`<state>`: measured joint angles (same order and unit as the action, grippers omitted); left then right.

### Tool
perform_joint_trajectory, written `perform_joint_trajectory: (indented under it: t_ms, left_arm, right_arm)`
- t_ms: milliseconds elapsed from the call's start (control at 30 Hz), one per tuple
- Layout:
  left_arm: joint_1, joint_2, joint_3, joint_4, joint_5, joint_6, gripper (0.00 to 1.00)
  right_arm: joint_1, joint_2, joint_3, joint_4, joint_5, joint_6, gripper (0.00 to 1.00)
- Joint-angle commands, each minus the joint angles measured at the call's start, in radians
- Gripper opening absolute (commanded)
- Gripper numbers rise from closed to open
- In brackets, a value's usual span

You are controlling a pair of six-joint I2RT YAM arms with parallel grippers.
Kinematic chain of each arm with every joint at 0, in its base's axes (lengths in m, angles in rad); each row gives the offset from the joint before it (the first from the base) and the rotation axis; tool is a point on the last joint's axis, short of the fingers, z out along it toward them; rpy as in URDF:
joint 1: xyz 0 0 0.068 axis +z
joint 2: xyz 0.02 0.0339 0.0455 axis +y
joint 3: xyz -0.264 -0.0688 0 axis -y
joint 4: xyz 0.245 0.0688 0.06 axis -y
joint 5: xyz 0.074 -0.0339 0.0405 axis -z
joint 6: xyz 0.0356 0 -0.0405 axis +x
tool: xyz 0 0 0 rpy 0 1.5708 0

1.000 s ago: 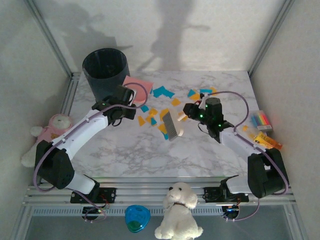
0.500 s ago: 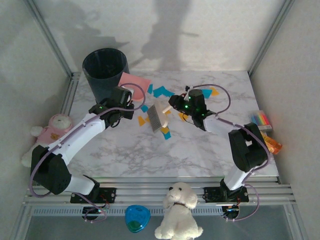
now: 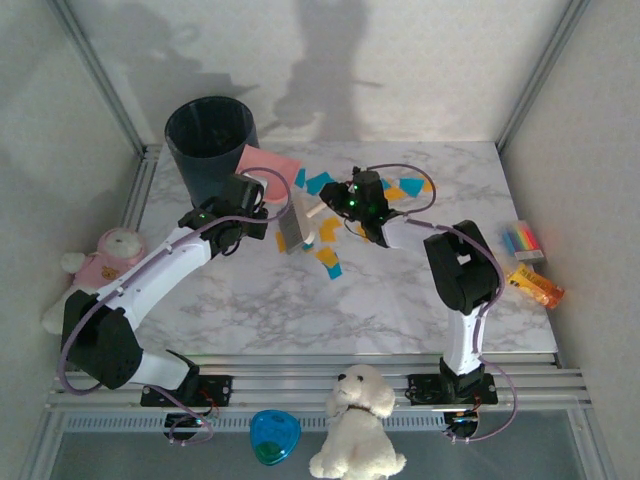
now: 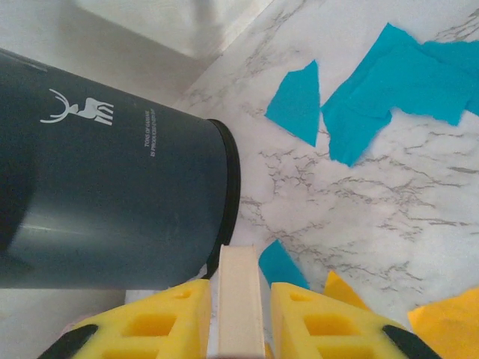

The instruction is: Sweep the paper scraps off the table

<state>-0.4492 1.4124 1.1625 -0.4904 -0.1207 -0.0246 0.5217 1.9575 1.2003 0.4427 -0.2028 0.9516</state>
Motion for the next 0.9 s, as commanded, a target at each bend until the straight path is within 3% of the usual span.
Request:
perform_joint_trajectory:
  t_ms: [0,300,867]
  left_arm:
    - [0.009,-0.006,-0.009,0.009,-0.018,0.004,0.0]
    - [0.01,0.007,-0.003,0.002,0.001,0.005,0.0]
    - [0.009,0.038,0.008,-0.02,0.032,0.006,0.0]
  right_arm:
    - [0.008,0.027,0.055,0.005,0.014,0.009,0.0]
    - [0.006,0.06,0.074,-0.093,0.005,-0.04,0.0]
    - [-0.026,-0.152,-0.12,-0.3,0.147,-0.258,0.0]
